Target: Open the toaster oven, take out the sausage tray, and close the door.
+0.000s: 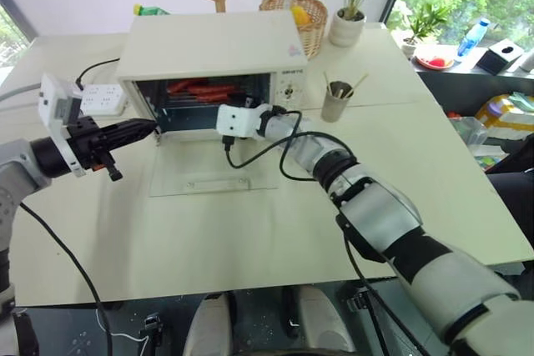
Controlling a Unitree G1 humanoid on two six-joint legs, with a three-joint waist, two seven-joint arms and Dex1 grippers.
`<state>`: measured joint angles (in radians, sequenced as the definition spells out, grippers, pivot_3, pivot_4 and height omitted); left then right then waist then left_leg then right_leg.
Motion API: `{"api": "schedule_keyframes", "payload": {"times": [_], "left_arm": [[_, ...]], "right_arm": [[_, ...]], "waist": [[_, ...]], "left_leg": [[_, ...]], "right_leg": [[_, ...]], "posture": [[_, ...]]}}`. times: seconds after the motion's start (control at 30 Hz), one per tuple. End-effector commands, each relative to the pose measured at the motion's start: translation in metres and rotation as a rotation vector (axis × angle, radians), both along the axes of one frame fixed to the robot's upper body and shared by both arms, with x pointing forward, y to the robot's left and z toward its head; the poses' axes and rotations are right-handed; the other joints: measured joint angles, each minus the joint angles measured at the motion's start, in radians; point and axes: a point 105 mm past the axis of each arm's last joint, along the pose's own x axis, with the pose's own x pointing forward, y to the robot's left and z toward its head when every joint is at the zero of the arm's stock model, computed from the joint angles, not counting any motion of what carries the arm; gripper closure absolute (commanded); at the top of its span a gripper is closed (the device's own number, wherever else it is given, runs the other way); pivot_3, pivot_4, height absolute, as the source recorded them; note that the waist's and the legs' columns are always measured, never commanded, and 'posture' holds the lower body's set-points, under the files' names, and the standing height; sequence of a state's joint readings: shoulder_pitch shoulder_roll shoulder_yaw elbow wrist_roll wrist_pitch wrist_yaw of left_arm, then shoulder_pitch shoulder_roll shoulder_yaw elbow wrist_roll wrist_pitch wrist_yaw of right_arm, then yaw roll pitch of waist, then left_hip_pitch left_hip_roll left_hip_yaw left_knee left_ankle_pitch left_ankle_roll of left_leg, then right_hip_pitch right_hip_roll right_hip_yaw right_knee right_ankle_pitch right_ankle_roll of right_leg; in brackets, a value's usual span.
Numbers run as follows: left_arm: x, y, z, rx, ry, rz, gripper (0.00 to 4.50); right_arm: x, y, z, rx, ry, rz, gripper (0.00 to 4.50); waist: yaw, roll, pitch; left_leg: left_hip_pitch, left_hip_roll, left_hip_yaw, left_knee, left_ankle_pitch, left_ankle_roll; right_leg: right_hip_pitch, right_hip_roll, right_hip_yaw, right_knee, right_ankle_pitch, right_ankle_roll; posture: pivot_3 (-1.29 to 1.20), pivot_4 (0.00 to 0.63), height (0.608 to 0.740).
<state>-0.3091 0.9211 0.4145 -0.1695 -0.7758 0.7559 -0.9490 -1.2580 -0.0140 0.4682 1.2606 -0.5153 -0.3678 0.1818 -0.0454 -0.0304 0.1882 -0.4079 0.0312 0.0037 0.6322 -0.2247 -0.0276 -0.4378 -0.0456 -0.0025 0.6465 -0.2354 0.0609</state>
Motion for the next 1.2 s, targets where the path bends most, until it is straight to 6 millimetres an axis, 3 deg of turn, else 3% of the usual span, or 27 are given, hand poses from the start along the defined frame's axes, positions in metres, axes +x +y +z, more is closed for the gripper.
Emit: {"api": "schedule_keyframes", "payload": {"times": [0.03,0.27,0.43,0.47,0.83,1.2], "left_arm": [[-0.003,0.001,0.011,0.004,-0.050,0.003,4.50],[-0.005,0.001,0.011,0.006,-0.050,0.012,4.50],[-0.006,0.002,0.011,0.006,-0.054,0.019,4.50],[-0.006,0.002,0.012,0.006,-0.054,0.020,4.50],[-0.004,0.001,0.012,-0.005,-0.059,0.018,4.50],[0.016,-0.006,0.021,-0.021,-0.086,-0.020,4.50]], "right_arm": [[0.003,0.006,0.017,-0.011,-0.075,-0.013,1.77],[0.009,0.004,0.016,-0.053,-0.103,-0.089,1.77],[0.013,0.001,0.021,-0.070,-0.136,-0.120,3.86],[0.014,0.000,0.022,-0.073,-0.140,-0.123,4.48],[0.011,0.005,0.025,-0.064,-0.156,-0.097,4.48],[0.006,0.012,0.033,-0.075,-0.173,-0.040,4.48]], "waist": [[0.000,0.000,0.000],[0.000,0.000,0.000],[0.000,0.000,0.000],[0.000,0.000,0.000],[0.000,-0.002,-0.001],[0.000,-0.002,-0.001]], "left_leg": [[0.000,0.000,0.000,0.000,0.000,0.000],[0.000,0.000,0.000,0.000,0.000,0.000],[0.000,0.000,0.000,-0.001,0.000,0.000],[0.000,0.000,0.000,-0.001,0.000,0.000],[0.000,0.000,0.000,-0.001,0.000,0.000],[0.000,0.000,0.000,-0.001,0.000,0.000]], "right_leg": [[0.000,0.000,0.000,0.000,0.000,0.000],[0.000,-0.001,0.000,0.000,0.000,0.000],[-0.001,-0.001,0.000,0.000,0.000,0.000],[-0.001,-0.001,0.000,0.000,0.000,0.000],[-0.001,0.000,0.000,0.000,0.000,-0.001],[-0.001,0.000,0.000,0.000,0.000,-0.001]], "posture": [[0.00,0.150,0.740],[0.00,0.150,0.740],[0.00,0.150,0.740],[0.00,0.150,0.740],[0.00,0.150,0.740],[0.00,0.150,0.740]]}}
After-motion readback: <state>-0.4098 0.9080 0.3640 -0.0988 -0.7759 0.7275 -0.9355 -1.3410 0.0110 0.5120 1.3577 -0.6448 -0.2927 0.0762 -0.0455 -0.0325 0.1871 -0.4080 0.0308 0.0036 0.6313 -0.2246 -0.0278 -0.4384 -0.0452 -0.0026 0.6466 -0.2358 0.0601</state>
